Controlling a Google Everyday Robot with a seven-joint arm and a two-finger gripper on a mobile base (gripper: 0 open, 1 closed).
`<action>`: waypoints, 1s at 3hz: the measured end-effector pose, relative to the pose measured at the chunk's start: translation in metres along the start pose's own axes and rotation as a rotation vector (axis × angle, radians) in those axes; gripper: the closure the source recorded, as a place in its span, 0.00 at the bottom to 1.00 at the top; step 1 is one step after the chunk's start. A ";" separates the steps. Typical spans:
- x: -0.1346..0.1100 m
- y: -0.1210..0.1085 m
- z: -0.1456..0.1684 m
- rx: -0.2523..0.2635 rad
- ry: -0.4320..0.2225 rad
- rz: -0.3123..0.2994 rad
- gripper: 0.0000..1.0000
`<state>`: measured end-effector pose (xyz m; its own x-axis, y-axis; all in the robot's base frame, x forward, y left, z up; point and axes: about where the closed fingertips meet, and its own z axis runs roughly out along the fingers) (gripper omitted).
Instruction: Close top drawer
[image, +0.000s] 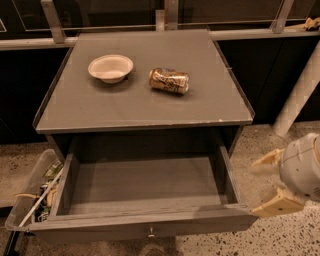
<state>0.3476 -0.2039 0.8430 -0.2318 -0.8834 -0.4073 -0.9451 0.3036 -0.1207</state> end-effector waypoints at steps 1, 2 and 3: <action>0.006 0.009 0.009 -0.023 0.005 0.009 0.64; 0.006 0.009 0.009 -0.024 0.005 0.009 0.88; 0.004 0.029 0.040 -0.088 -0.038 0.031 1.00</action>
Offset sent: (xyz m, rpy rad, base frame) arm -0.0098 0.0012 -0.0125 0.0080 0.0253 0.0060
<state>0.3289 -0.1847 0.8016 -0.2538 -0.8594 -0.4439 -0.9546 0.2965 -0.0280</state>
